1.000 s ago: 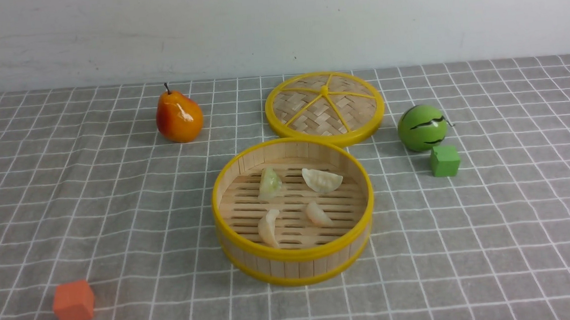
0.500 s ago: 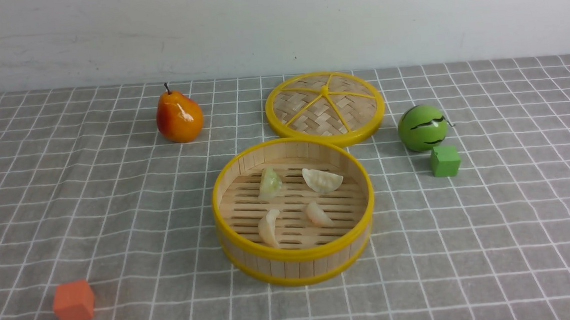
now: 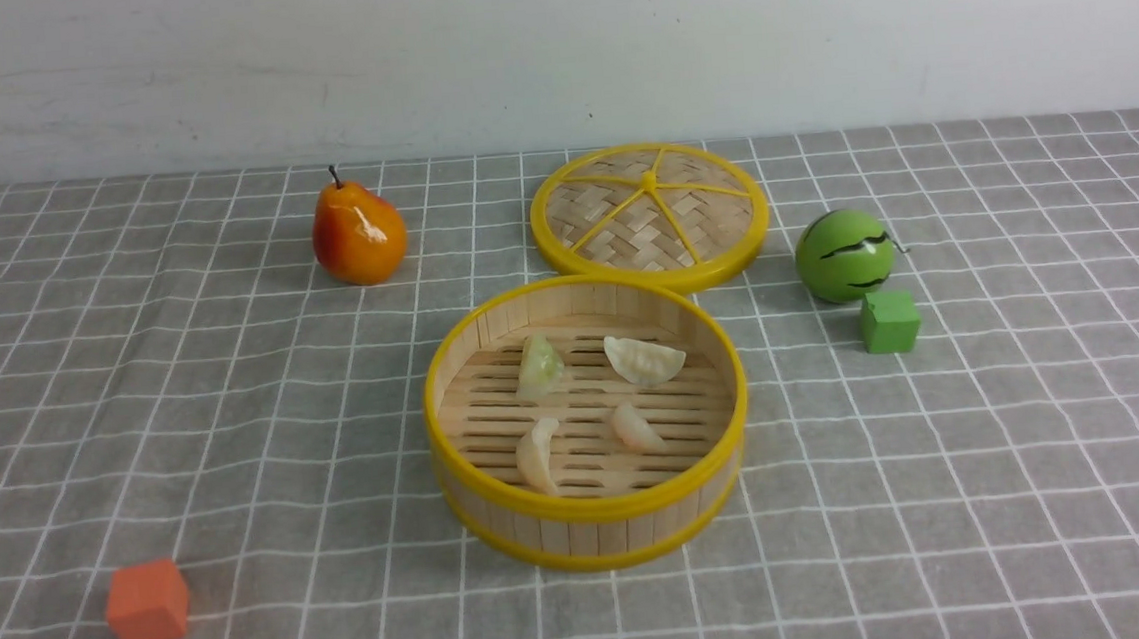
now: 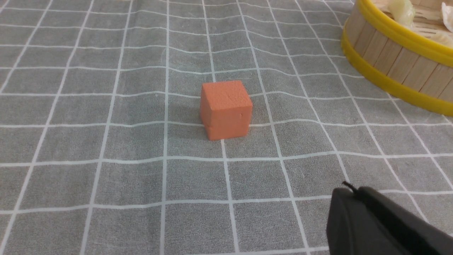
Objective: Put the dumplings into the steamer on the table with the grey tablecloth.
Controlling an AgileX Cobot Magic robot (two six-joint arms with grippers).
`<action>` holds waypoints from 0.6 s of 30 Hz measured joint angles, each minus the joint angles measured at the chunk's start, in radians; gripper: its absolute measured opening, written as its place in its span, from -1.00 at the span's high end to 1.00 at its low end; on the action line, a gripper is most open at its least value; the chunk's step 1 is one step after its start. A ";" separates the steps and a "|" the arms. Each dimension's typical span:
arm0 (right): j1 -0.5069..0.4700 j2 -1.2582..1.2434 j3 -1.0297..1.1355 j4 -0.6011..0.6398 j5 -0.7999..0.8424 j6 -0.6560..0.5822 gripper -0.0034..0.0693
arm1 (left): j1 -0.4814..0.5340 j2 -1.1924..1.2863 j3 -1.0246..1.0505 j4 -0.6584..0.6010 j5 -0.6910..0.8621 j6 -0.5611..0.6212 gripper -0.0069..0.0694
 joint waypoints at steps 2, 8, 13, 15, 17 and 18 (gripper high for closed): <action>0.000 0.000 0.000 0.000 0.000 0.000 0.44 | 0.000 0.000 0.000 0.000 0.000 0.000 0.85; 0.000 0.000 0.000 0.000 0.000 0.000 0.42 | 0.000 0.000 0.000 0.000 0.000 0.000 0.84; 0.000 0.000 0.000 0.000 0.000 0.000 0.40 | 0.000 0.000 0.000 0.000 0.000 0.000 0.82; 0.000 0.000 0.000 0.000 0.000 0.000 0.40 | 0.000 0.000 0.000 0.000 0.000 0.000 0.82; 0.000 0.000 0.000 0.000 0.000 0.000 0.39 | 0.000 0.000 0.000 0.000 0.000 0.000 0.82; 0.000 0.000 0.000 0.000 0.000 0.000 0.38 | 0.000 0.000 0.000 0.000 0.000 0.000 0.82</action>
